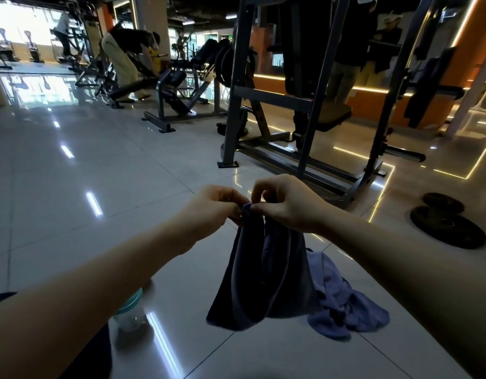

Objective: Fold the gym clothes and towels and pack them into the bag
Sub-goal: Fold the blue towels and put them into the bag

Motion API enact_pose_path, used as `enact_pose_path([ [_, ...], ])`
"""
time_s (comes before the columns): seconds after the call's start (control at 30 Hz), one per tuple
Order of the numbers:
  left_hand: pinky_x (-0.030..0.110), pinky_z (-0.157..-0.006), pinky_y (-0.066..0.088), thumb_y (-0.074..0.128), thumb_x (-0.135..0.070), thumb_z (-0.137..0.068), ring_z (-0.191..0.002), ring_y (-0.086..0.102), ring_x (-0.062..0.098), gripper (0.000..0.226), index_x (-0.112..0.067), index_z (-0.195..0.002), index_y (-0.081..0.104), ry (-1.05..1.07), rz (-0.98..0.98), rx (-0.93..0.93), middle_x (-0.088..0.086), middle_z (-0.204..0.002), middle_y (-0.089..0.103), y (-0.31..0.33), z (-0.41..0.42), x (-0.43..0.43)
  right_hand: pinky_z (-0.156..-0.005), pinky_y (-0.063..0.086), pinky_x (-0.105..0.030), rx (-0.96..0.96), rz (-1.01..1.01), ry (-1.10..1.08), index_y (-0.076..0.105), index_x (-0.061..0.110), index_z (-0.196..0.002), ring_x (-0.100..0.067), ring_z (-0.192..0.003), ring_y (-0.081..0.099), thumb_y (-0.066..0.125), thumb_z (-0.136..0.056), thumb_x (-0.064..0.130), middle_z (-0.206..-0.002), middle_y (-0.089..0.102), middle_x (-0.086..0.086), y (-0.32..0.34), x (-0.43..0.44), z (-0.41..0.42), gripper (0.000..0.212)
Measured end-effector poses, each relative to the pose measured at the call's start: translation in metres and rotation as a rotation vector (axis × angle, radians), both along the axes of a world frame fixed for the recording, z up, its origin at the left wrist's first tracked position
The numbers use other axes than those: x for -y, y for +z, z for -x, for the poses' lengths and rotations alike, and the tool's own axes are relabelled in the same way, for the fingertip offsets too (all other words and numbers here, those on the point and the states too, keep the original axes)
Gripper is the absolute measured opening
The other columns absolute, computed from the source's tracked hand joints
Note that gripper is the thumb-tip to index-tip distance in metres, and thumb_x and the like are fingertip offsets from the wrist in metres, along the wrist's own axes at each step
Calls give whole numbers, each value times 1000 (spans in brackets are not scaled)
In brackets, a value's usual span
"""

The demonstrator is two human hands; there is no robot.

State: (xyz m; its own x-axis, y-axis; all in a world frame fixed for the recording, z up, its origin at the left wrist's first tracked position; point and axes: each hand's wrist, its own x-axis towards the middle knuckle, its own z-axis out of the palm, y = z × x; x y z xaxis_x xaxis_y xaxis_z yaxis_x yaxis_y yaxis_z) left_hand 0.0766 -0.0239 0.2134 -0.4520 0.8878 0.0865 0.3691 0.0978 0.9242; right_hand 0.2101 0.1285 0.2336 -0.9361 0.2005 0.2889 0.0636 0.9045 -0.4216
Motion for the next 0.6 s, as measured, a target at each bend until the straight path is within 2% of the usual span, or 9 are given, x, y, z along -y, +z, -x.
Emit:
enact_pose_path([
  [0.13, 17, -71, 51, 67, -6, -93, -80, 70, 12, 10, -11, -98, 74, -30, -38, -7, 6, -86, 76, 1, 1, 3, -71, 54, -33, -4, 58, -14, 66, 19, -97, -12, -77, 59, 67, -94, 29, -87, 59, 1, 0, -1, 2, 11],
  [0.23, 22, -73, 50, 69, -8, -93, -77, 69, 13, 7, -13, -91, 74, 139, -33, -44, 3, -81, 75, -1, 4, 1, -72, 50, -25, 65, 192, -44, 65, 16, -98, -11, -87, 62, 62, -98, 30, -96, 62, 0, 2, -6, 1, 15],
  [0.3, 29, -70, 49, 67, -8, -89, -79, 66, 15, 12, -16, -84, 73, 377, -30, -92, 4, -81, 73, -4, 14, -1, -79, 48, -29, 144, 343, -130, 64, 15, -100, -17, -95, 61, 54, -102, 30, -102, 62, -6, -1, -20, -5, 17],
  [0.37, 30, -67, 47, 63, -8, -86, -81, 64, 19, 13, -18, -82, 71, 514, -30, -91, 4, -83, 71, -5, 23, 0, -88, 48, -39, 235, 496, -181, 64, 18, -104, -28, -104, 58, 50, -100, 31, -112, 59, -12, -5, -36, -14, 20],
  [0.47, 25, -56, 41, 56, -4, -90, -70, 56, 17, 16, -17, -97, 62, 439, -21, 2, 7, -83, 67, -8, 23, -1, -85, 48, -35, 259, 634, -176, 64, 18, -108, -27, -103, 58, 54, -79, 28, -115, 58, -12, -9, -42, -22, 32],
  [0.53, 24, -53, 39, 50, 0, -92, -63, 52, 15, 22, -19, -99, 58, 283, 10, -38, 7, -79, 64, -9, 14, -4, -83, 49, -34, 233, 654, -105, 63, 17, -110, -26, -101, 60, 58, -80, 23, -114, 60, -14, -8, -39, -20, 31],
  [0.6, 29, -56, 40, 44, 4, -90, -61, 52, 16, 27, -17, -88, 61, 185, 18, -129, 8, -74, 64, -11, 7, -9, -85, 53, -33, 221, 617, -20, 62, 13, -116, -28, -103, 64, 66, -90, 19, -116, 63, -16, -5, -35, -17, 27],
])
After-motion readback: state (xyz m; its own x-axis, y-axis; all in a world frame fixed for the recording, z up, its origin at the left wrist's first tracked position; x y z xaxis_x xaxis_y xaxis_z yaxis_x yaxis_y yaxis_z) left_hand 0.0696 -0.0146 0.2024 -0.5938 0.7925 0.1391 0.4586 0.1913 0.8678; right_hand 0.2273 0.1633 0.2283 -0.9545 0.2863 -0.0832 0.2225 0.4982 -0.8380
